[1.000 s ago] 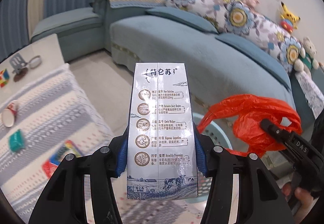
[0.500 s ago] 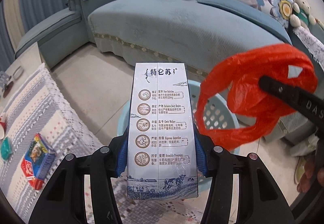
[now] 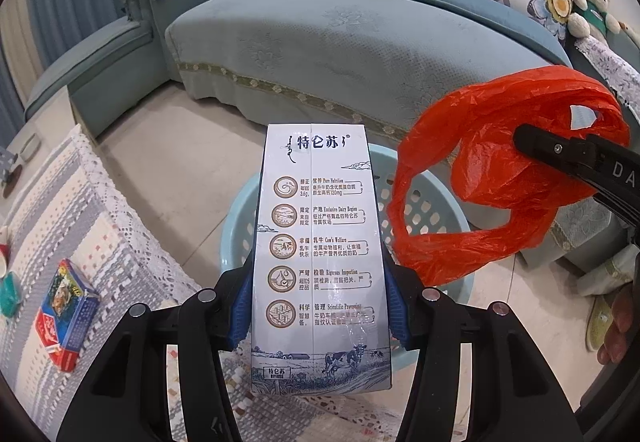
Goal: Collect trash
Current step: 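Carry the milk box and red bag over the wastebasket and open both tools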
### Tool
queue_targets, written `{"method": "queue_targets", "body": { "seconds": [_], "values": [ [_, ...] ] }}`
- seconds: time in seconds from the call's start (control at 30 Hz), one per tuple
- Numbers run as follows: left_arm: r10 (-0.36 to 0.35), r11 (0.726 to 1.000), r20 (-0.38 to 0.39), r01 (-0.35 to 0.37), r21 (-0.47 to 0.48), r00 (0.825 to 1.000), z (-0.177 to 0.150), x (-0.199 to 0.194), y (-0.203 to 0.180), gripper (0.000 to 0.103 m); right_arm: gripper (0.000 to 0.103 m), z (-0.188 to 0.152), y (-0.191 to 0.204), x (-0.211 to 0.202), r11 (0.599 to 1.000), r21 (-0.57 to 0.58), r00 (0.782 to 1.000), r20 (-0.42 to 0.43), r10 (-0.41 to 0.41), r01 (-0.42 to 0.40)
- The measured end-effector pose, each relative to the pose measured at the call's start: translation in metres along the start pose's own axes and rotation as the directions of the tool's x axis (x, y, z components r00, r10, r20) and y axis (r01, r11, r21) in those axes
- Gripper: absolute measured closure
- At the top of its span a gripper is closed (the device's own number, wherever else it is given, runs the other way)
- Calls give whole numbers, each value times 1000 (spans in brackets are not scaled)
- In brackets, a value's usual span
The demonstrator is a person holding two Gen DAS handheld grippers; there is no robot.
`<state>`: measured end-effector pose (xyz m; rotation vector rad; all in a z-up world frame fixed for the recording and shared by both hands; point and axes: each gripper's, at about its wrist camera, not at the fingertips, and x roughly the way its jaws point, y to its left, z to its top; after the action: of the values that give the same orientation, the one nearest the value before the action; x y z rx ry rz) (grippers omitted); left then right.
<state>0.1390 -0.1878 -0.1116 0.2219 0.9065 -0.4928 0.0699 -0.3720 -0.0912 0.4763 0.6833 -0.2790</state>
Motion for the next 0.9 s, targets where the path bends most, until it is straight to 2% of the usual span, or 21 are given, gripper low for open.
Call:
{"method": "queue_targets", "body": {
  "seconds": [0.9],
  "values": [
    [-1, 1000, 10, 1, -14, 1000, 4, -7, 5, 51, 75, 1, 19, -2, 997, -72, 1000, 10, -14, 15]
  ]
}}
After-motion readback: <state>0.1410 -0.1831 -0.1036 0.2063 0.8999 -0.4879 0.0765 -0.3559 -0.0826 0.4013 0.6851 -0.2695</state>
